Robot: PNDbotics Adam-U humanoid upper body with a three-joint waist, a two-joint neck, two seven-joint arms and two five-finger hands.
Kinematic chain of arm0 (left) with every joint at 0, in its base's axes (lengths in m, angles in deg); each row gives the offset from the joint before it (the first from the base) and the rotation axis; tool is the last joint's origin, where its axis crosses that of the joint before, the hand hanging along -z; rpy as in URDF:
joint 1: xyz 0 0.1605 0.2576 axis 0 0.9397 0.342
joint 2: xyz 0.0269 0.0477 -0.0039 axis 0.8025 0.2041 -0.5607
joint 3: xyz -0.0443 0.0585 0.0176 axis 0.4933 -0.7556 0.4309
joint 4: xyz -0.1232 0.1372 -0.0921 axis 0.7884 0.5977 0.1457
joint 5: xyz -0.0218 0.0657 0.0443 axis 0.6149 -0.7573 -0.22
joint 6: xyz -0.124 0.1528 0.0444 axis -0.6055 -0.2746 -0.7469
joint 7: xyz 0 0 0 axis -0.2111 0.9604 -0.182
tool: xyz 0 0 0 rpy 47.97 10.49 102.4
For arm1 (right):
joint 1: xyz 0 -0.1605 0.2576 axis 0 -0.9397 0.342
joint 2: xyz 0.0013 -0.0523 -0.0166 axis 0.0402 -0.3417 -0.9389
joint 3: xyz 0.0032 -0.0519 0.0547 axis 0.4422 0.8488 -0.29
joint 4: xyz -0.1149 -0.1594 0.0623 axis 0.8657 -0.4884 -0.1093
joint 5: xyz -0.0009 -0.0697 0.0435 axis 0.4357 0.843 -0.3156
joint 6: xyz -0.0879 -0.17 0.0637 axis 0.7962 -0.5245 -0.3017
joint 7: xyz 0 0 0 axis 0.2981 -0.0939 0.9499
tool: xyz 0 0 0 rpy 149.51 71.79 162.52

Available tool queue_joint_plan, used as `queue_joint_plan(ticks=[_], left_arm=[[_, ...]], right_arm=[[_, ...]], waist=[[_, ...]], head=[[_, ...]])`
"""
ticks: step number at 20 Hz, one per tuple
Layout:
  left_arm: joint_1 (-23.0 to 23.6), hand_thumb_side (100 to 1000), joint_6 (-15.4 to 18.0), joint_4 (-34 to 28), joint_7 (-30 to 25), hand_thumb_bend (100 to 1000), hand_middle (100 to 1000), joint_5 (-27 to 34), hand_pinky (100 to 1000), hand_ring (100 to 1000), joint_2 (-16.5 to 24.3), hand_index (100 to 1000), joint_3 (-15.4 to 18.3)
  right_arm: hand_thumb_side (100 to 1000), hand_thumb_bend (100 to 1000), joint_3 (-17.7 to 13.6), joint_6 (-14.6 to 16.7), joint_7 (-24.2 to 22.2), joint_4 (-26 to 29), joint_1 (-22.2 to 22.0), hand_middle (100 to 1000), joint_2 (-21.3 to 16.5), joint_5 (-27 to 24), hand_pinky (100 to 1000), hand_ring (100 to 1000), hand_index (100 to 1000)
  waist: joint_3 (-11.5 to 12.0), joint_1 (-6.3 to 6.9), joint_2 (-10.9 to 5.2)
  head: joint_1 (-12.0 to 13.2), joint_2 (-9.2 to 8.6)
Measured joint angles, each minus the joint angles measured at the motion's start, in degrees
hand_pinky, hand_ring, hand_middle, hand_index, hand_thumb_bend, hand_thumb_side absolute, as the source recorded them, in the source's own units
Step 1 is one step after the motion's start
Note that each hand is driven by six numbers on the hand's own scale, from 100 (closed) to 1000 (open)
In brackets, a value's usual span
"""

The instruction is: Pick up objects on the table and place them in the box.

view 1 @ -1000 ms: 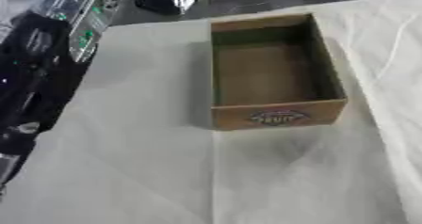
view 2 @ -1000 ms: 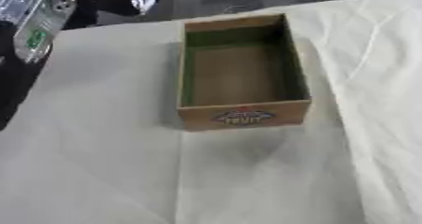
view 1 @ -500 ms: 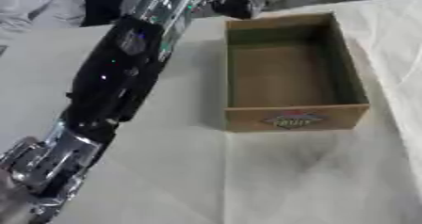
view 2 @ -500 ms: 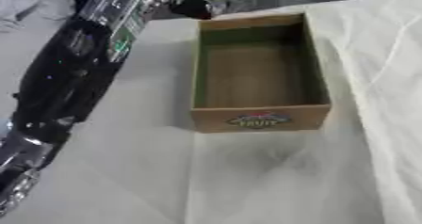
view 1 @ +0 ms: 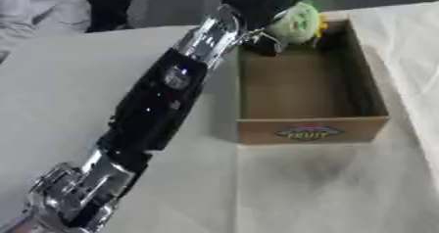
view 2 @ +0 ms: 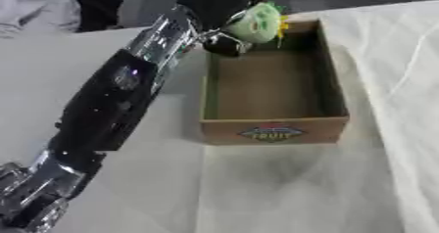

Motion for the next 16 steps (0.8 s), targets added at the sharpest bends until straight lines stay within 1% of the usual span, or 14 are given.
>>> queue_joint_plan(ticks=[4, 8, 10, 12, 13, 14, 15, 16], left_arm=[[0.3, 490, 1.7, 1.2, -0.6, 100, 514, -1.2, 471, 587, -0.8, 702, -0.5], [0.6, 511, 3.8, 2.6, -2.3, 100, 570, -1.5, 512, 633, -1.4, 738, -0.9], [0.9, 535, 5.1, 3.2, -3.9, 100, 609, -1.3, 535, 670, -1.5, 764, -1.0], [0.9, 578, 6.2, 3.4, -5.6, 100, 643, -0.7, 551, 699, -1.8, 789, -1.0], [0.9, 639, 6.7, 3.4, -6.3, 100, 699, -0.3, 583, 749, -1.8, 831, -1.0], [0.9, 650, 7.0, 3.4, -7.0, 100, 722, 0.1, 602, 770, -1.8, 847, -1.0], [0.9, 677, 7.3, 3.4, -7.5, 100, 756, 0.4, 644, 806, -1.8, 868, -1.0], [0.9, 686, 7.4, 3.3, -8.0, 100, 766, 0.6, 659, 818, -1.8, 874, -1.0]], right_arm=[[1000, 100, 0.0, 0.0, 0.0, 0.0, 0.0, 721, 0.1, -0.1, 813, 883, 785], [1000, 100, 0.0, 0.0, 0.0, 0.0, 0.0, 720, 0.1, -0.1, 813, 884, 785], [1000, 100, 0.0, -0.1, 0.1, 0.0, 0.0, 719, 0.1, -0.1, 813, 884, 785], [1000, 100, 0.0, -0.1, 0.2, 0.0, 0.0, 719, 0.1, -0.1, 813, 884, 785], [1000, 100, 0.0, -0.2, 0.2, 0.0, 0.0, 718, 0.1, -0.1, 813, 884, 785], [1000, 100, 0.0, -0.2, 0.2, 0.0, 0.0, 718, 0.1, -0.1, 813, 884, 785], [1000, 100, 0.0, -0.2, 0.2, 0.0, 0.0, 718, 0.1, -0.1, 813, 883, 784], [1000, 100, 0.0, -0.2, 0.3, 0.0, 0.0, 718, 0.1, -0.1, 813, 883, 784]], waist=[[0.0, 0.00, 0.14], [-0.1, -0.01, 0.20], [-0.1, -0.01, 0.20], [-0.1, -0.01, 0.20], [-0.1, -0.01, 0.20], [-0.1, -0.01, 0.20], [-0.1, -0.01, 0.20], [-0.1, -0.01, 0.20]], head=[[-0.1, -0.23], [-0.1, -0.26], [-0.1, -0.28], [-0.1, -0.31], [-0.1, -0.36], [-0.1, -0.44], [-0.1, -0.52], [-0.1, -0.55]])
